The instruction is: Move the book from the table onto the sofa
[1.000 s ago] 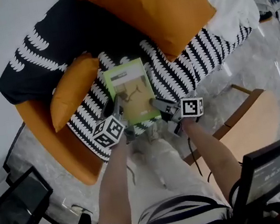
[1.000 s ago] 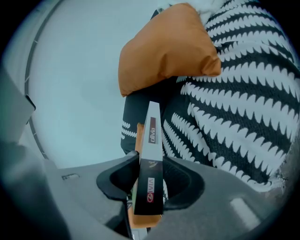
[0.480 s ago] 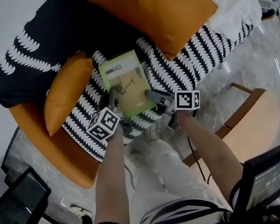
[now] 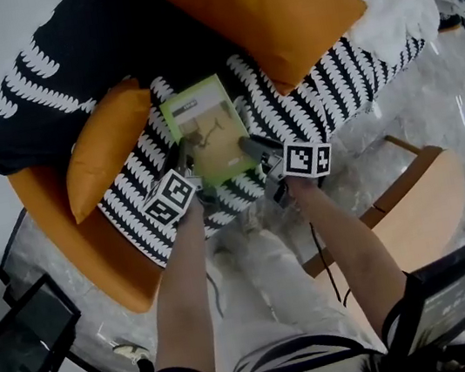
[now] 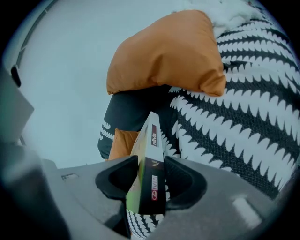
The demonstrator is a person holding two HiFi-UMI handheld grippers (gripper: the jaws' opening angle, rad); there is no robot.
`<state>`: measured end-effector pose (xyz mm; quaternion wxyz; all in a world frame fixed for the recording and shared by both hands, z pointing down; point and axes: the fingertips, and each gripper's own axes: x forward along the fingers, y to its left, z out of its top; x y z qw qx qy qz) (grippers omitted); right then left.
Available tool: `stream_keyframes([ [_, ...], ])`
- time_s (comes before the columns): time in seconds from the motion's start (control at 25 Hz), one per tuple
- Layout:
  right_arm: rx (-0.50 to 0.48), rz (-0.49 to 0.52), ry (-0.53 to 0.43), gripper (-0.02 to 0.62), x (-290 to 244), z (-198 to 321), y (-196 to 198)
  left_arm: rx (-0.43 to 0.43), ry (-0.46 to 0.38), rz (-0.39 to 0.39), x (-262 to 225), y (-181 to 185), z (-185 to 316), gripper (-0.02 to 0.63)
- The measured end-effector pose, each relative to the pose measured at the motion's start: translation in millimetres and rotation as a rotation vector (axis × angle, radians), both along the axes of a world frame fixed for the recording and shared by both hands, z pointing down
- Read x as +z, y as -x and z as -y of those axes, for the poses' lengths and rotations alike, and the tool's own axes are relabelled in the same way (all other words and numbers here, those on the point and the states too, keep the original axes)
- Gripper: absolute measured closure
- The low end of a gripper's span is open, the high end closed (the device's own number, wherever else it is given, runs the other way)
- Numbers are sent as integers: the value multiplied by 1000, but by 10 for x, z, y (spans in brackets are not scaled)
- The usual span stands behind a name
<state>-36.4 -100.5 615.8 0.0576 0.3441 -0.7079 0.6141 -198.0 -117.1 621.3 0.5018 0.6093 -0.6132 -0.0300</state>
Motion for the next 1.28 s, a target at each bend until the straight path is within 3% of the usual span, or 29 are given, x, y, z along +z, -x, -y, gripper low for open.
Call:
stream_keyframes([
  [0.2, -73, -203, -73, 436, 124, 50, -66, 24, 20, 73, 68, -22, 41, 547],
  [0.4, -73, -255, -88, 455, 122, 133, -51, 86, 42, 174, 74, -18, 14, 561],
  [0.52, -70, -307, -102, 508, 120, 173, -74, 120, 20, 212, 12, -41, 15, 572],
  [0.68, -64, -355, -93, 597, 68, 124, -96, 173, -9, 205, -129, -167, 10, 602],
  [1.12, -116, -371, -112, 597, -80, -22, 172, 354, -66, 168, -347, -543, -166, 607],
  [1.28, -131, -358, -121, 597, -226, -117, 305, 368, -72, 165, -457, -545, -300, 607],
])
